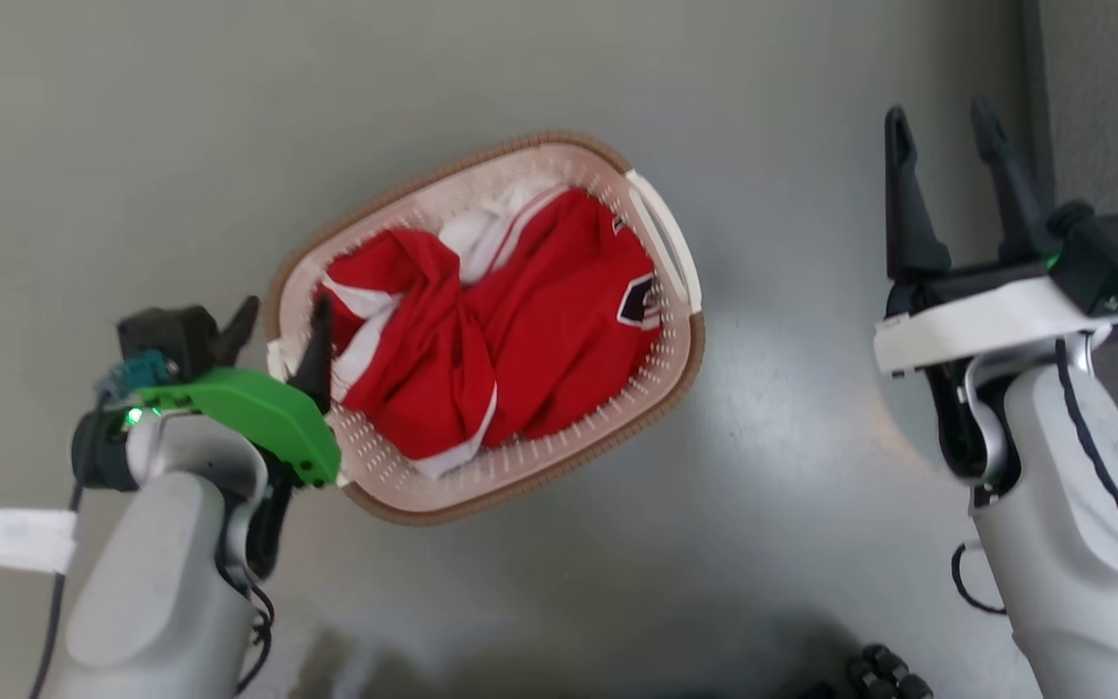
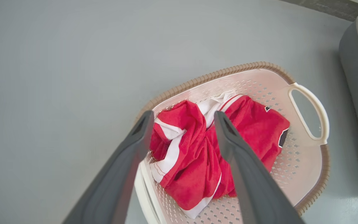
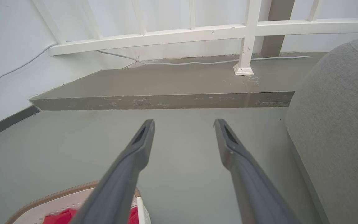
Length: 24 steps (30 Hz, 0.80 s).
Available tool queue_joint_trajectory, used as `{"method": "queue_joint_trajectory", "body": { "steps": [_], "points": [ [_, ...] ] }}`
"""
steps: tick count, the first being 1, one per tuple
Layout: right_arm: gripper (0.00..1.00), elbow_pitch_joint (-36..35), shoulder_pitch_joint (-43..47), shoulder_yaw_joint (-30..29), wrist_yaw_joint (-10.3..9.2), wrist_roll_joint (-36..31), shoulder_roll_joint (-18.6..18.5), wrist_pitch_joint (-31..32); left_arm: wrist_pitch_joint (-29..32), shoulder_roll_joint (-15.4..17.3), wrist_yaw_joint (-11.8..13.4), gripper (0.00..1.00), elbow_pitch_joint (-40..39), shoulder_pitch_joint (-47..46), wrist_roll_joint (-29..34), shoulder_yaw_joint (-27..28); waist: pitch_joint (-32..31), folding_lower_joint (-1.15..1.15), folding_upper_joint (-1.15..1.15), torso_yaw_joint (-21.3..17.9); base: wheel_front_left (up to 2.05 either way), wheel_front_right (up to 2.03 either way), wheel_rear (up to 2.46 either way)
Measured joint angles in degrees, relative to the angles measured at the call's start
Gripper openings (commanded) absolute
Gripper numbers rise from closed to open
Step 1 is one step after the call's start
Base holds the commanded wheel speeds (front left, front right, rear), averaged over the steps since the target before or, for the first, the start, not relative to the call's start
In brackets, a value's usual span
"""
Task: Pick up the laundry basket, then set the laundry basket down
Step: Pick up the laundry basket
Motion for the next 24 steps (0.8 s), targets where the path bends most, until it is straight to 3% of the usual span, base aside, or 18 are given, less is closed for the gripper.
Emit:
{"method": "queue_joint_trajectory", "body": {
  "steps": [19,24],
  "points": [
    [1.0,-3.6,-7.1,-0.7,0.74,-0.5,2.1,0.0,5.5,3.2,-0.2,1.0,13.1,-8.5,-5.6,5.8,14.1,0.0,0.0,-3.1,0.0,0.0,0.0],
    [1.0,-3.4,-7.1,-1.4,0.83,-0.5,2.1,0.0,5.7,3.1,-1.5,1.0,15.3,-10.1,-5.9,5.7,15.7,0.0,0.0,-4.0,0.0,0.0,0.0]
  ]
}}
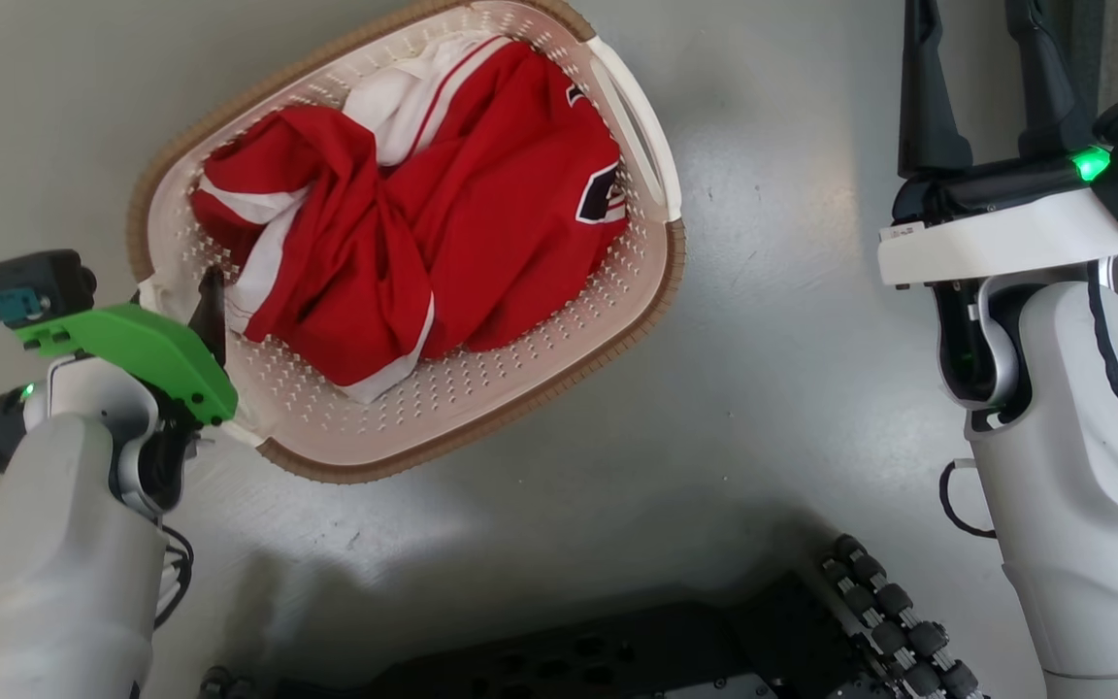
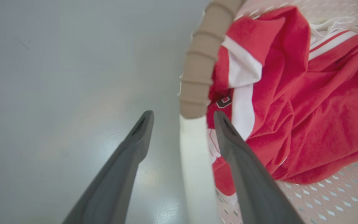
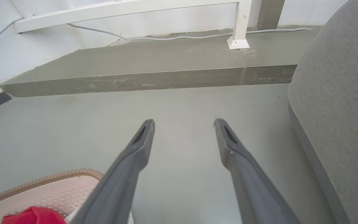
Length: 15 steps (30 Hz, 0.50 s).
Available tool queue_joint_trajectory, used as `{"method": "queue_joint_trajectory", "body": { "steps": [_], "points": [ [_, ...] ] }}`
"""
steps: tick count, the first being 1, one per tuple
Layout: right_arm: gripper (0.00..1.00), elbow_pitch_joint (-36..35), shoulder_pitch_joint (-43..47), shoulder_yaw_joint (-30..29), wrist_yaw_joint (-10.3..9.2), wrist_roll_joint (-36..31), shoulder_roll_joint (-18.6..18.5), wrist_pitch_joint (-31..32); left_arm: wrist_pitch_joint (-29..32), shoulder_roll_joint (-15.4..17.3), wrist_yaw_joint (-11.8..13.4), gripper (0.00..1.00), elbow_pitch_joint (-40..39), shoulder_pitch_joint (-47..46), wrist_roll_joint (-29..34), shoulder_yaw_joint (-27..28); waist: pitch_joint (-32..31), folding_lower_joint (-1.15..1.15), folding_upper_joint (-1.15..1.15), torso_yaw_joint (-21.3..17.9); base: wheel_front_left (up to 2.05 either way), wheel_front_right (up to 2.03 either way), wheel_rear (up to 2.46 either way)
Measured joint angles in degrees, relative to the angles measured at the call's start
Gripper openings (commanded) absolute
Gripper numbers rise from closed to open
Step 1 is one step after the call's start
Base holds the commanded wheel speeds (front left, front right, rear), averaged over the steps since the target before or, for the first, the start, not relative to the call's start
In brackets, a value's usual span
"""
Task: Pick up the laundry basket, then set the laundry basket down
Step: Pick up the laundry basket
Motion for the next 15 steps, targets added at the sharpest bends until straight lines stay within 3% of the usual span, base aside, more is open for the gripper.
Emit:
{"method": "queue_joint_trajectory", "body": {
  "steps": [1,3,15],
  "points": [
    [1.0,0.1,0.0,-0.1,0.11,0.0,0.0,0.0,0.0,0.0,-0.2,0.82,0.5,-0.5,0.0,0.0,0.2,0.0,0.0,-0.1,0.0,0.0,0.0],
    [1.0,0.2,-0.1,-0.3,0.34,-0.1,0.1,0.0,-0.2,-0.1,-0.3,0.0,1.1,-1.4,0.0,0.0,0.4,0.0,0.0,-0.2,0.0,0.0,0.0],
    [1.0,1.0,-0.7,-0.7,0.64,-0.5,0.6,0.0,-2.2,-0.6,-1.8,0.0,4.7,-4.3,-0.4,0.1,0.6,0.0,0.0,0.0,0.0,0.0,0.0]
  ]
}}
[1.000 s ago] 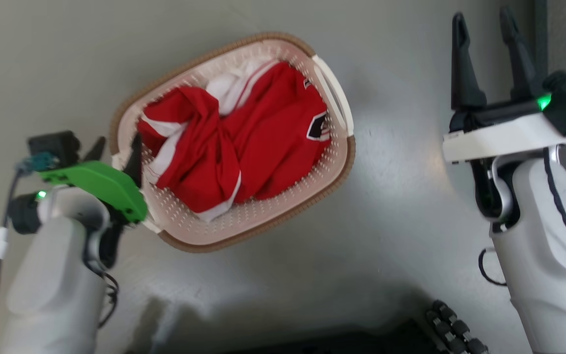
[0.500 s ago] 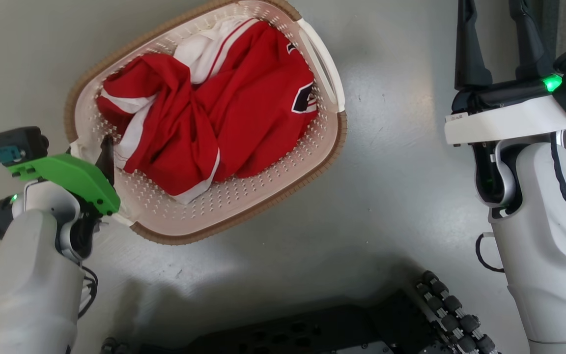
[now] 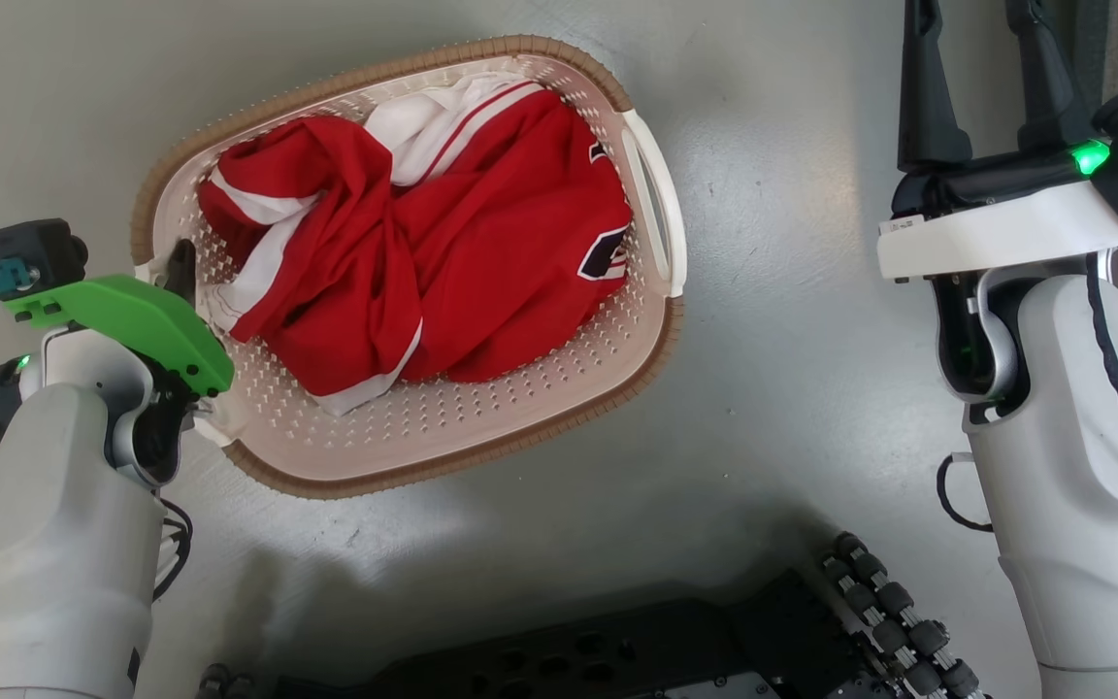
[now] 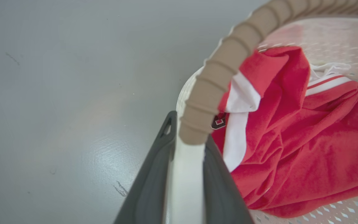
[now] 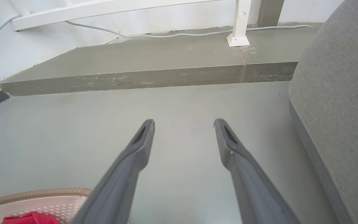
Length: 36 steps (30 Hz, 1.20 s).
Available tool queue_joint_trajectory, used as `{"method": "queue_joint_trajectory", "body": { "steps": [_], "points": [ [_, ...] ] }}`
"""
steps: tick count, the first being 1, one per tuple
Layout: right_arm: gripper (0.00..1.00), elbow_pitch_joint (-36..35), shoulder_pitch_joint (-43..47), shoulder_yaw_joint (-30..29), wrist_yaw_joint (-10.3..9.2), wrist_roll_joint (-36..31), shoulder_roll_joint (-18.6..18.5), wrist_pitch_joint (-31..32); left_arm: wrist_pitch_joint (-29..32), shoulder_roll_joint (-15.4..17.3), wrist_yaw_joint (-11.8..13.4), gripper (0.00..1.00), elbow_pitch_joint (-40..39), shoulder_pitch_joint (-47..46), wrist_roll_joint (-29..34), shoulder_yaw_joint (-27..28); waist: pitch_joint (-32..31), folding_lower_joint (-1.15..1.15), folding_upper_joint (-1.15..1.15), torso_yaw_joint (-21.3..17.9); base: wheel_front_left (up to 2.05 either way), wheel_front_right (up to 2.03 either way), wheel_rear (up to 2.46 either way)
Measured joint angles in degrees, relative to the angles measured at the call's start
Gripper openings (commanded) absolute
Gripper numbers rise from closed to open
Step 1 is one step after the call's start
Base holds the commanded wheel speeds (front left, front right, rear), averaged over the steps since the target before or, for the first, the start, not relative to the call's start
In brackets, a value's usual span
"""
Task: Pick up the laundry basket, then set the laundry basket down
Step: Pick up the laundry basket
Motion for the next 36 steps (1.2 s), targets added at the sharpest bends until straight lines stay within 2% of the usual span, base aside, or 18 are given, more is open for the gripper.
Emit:
{"method": "queue_joint_trajectory", "body": {
  "steps": [13,19,36],
  "points": [
    [1.0,0.9,0.0,-0.9,0.38,0.0,0.6,0.0,-1.2,-0.4,-1.0,0.0,2.5,-5.0,0.3,-0.8,-0.7,0.0,0.0,0.2,0.0,0.0,0.0],
    [1.0,1.0,0.0,-1.2,0.79,-0.1,0.8,0.0,-1.2,0.7,-1.5,0.0,4.2,-6.8,2.1,-3.1,-1.1,0.0,0.0,-0.1,0.0,0.0,0.0],
    [1.0,1.5,0.0,-1.5,1.45,-0.3,1.2,0.0,0.1,2.1,-2.4,0.0,9.2,-10.4,3.1,-4.4,-1.7,0.0,0.0,-1.3,0.0,0.0,0.0]
  ]
}}
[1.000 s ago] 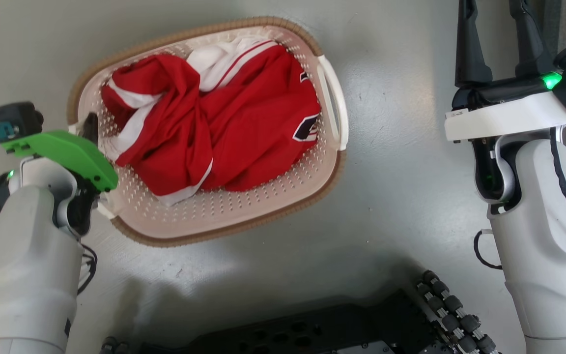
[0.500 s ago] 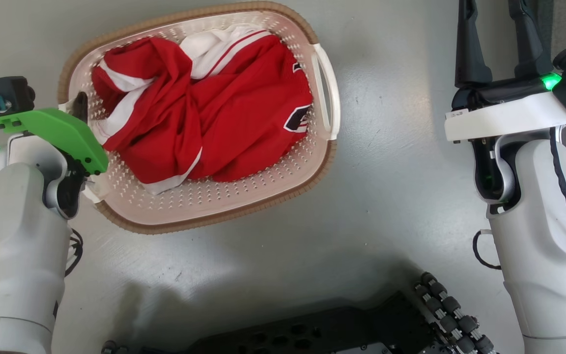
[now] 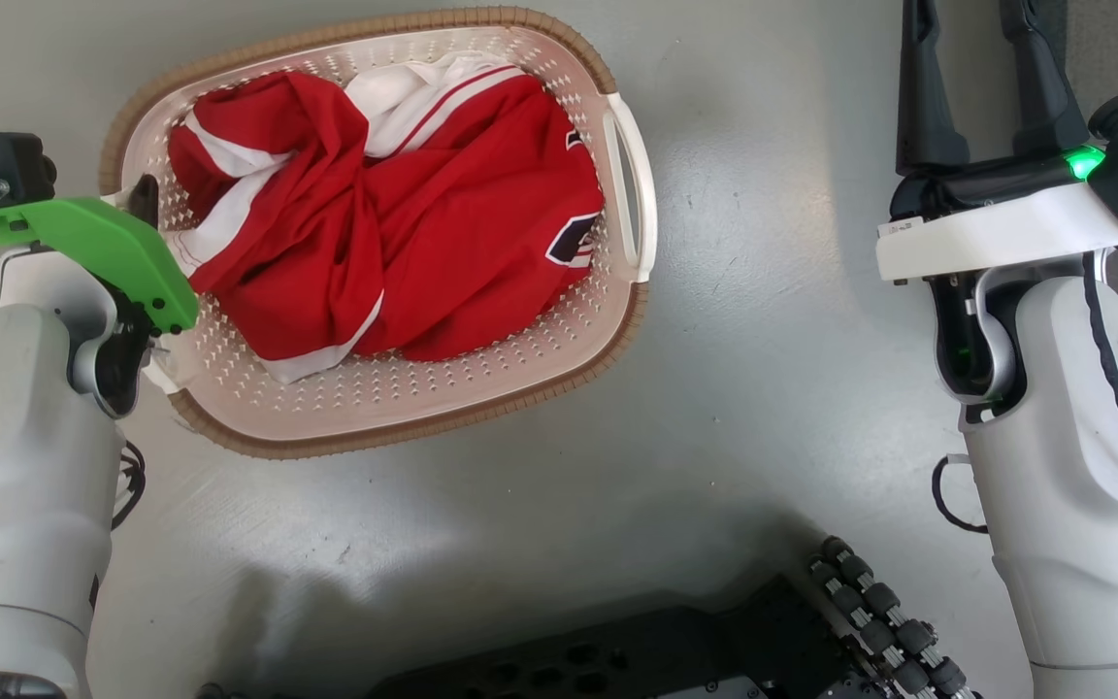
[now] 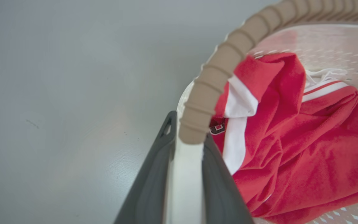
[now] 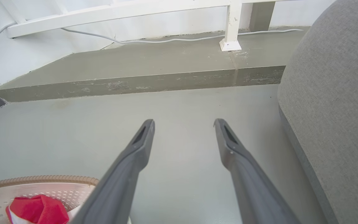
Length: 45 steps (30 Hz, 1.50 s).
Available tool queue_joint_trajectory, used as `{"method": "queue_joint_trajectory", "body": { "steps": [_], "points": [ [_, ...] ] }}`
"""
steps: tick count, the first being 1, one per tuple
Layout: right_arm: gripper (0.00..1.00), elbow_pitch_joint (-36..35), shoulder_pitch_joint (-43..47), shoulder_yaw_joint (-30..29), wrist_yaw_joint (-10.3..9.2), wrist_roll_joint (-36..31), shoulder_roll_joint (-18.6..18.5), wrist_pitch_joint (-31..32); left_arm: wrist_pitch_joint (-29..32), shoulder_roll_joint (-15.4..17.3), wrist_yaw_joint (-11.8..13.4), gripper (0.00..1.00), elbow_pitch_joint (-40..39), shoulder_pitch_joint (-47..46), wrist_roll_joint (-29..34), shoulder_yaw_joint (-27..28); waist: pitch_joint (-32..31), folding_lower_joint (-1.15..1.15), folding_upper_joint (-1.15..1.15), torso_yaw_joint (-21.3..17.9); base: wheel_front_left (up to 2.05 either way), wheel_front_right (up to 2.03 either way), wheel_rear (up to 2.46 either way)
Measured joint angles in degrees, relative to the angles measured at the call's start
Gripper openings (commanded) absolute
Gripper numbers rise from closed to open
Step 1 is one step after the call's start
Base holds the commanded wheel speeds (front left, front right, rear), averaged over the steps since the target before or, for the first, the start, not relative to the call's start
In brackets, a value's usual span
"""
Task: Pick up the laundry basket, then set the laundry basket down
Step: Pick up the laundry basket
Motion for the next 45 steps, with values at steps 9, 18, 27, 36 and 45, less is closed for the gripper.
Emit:
{"method": "queue_joint_trajectory", "body": {
  "steps": [9,18,27,36,45],
  "points": [
    [1.0,0.1,0.0,-0.1,0.33,-0.2,0.1,0.0,-0.1,-0.1,-0.5,1.0,1.7,-1.6,-0.1,-0.2,-0.1,0.0,0.0,-0.1,0.0,0.0,0.0],
    [1.0,0.8,0.0,-1.1,0.34,-0.3,0.1,0.0,-2.6,-1.2,-0.5,1.0,3.0,-2.2,-0.6,-0.8,-0.8,0.0,0.0,0.3,0.0,0.0,0.0],
    [1.0,2.7,0.2,-2.4,0.77,-1.3,0.2,0.0,-12.3,-1.2,-0.5,1.0,2.1,-1.3,-0.6,-0.1,-4.6,0.0,0.0,1.2,0.0,0.0,0.0],
    [1.0,4.7,2.7,-4.4,0.85,-2.1,-0.1,0.0,-18.2,-3.1,-0.5,1.0,-1.3,2.4,1.0,-0.9,-10.7,0.0,0.0,2.4,0.0,0.0,0.0],
    [1.0,5.7,5.0,-5.6,1.44,-2.3,-0.3,0.0,-18.2,-3.1,0.2,1.0,-8.9,6.4,3.7,-0.3,-17.7,0.0,0.0,3.9,0.0,0.0,0.0]
  ]
}}
